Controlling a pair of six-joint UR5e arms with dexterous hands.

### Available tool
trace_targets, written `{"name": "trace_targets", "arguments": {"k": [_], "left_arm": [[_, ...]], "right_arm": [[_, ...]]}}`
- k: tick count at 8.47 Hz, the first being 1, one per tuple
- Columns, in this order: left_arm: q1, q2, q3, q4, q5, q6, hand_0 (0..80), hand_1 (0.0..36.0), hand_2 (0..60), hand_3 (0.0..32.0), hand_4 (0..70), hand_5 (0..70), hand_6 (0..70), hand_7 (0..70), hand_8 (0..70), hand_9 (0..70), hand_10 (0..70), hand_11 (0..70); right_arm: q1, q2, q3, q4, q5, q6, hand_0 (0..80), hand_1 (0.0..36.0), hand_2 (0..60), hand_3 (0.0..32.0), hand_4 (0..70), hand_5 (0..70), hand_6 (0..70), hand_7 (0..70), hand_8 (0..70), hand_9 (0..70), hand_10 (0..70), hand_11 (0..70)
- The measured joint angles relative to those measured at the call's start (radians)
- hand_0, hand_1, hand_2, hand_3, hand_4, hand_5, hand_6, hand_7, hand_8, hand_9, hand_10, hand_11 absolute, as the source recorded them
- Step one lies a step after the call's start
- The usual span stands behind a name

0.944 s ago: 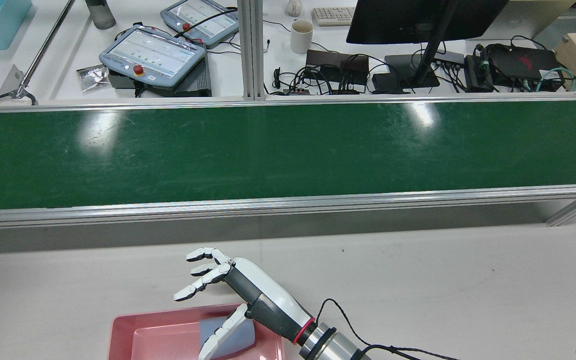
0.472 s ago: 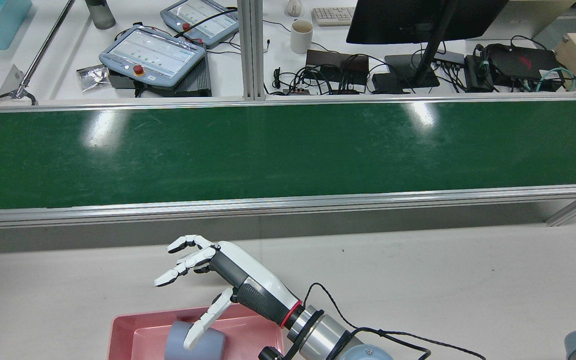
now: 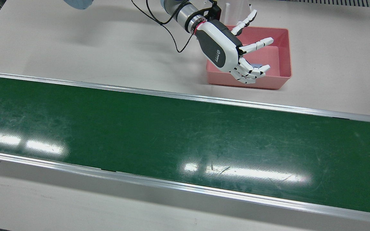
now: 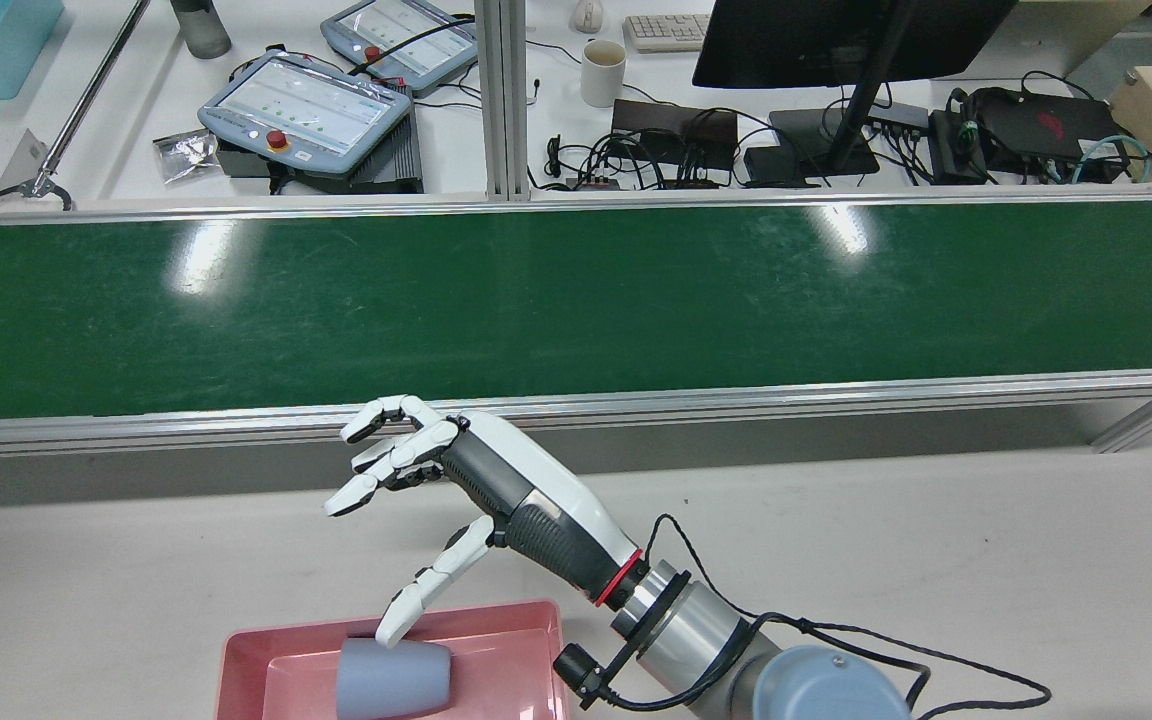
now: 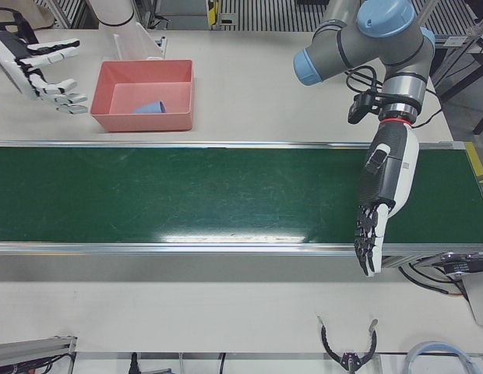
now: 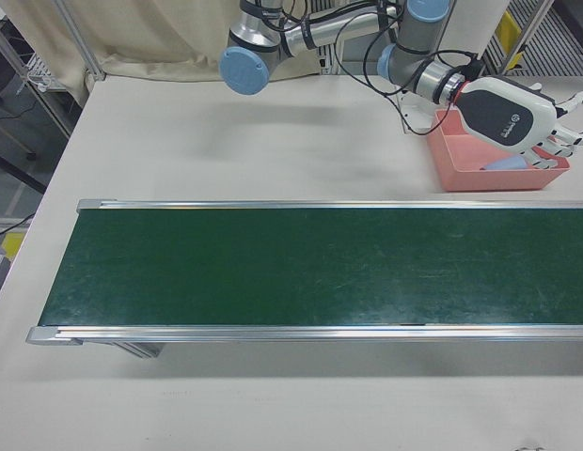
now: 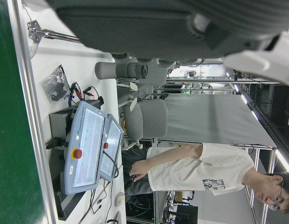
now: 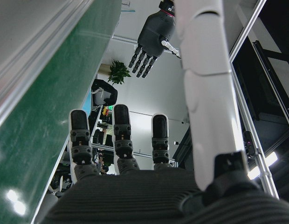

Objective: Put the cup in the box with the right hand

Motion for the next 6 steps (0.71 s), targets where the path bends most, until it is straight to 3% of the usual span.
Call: {"name": "trace_targets", "arguments": {"k": [1,2,3,4,5,6], "left_arm": [[0.0,0.0,0.0,0.0,0.0,0.0,0.0,0.0,0.0,0.0,0.0,0.0,0.0,0.0,0.0,0.0,0.0,0.0],[0.0,0.001,0.0,-0.001,0.0,0.0,0.0,0.0,0.0,0.0,0.0,0.0,0.0,0.0,0.0,0.0,0.0,0.0],[0.0,0.001,0.001,-0.002,0.0,0.0,0.0,0.0,0.0,0.0,0.0,0.0,0.0,0.0,0.0,0.0,0.0,0.0],[0.0,0.001,0.001,-0.003,0.0,0.0,0.0,0.0,0.0,0.0,0.0,0.0,0.0,0.0,0.0,0.0,0.0,0.0],[0.0,0.001,0.001,-0.003,0.0,0.0,0.0,0.0,0.0,0.0,0.0,0.0,0.0,0.0,0.0,0.0,0.0,0.0],[0.0,0.001,0.001,-0.002,0.0,0.0,0.0,0.0,0.0,0.0,0.0,0.0,0.0,0.0,0.0,0.0,0.0,0.0]], "right_arm": [[0.103,-0.038,0.039,-0.075,-0.109,0.078,80.0,19.0,0.0,28.0,70.0,11.2,8.9,51.5,26.0,29.8,18.9,28.6],[0.255,-0.13,0.07,-0.131,-0.247,0.203,80.0,17.4,0.0,28.6,70.0,10.8,8.6,50.4,26.0,29.4,18.7,28.1],[0.406,-0.234,0.099,-0.149,-0.341,0.28,76.8,14.8,0.0,27.6,69.7,10.3,8.2,48.3,26.1,28.9,18.4,27.5],[0.575,-0.357,0.121,-0.128,-0.402,0.326,68.3,11.2,0.0,23.6,67.0,9.8,8.3,45.9,26.2,28.6,20.5,30.2],[0.722,-0.47,0.104,-0.052,-0.43,0.356,58.7,5.9,0.0,23.8,58.8,8.7,7.9,43.6,26.3,28.6,21.3,31.2],[0.823,-0.541,0.025,0.059,-0.442,0.406,56.0,4.3,0.0,21.4,61.2,8.2,8.4,45.1,26.8,29.8,22.2,32.2]]}}
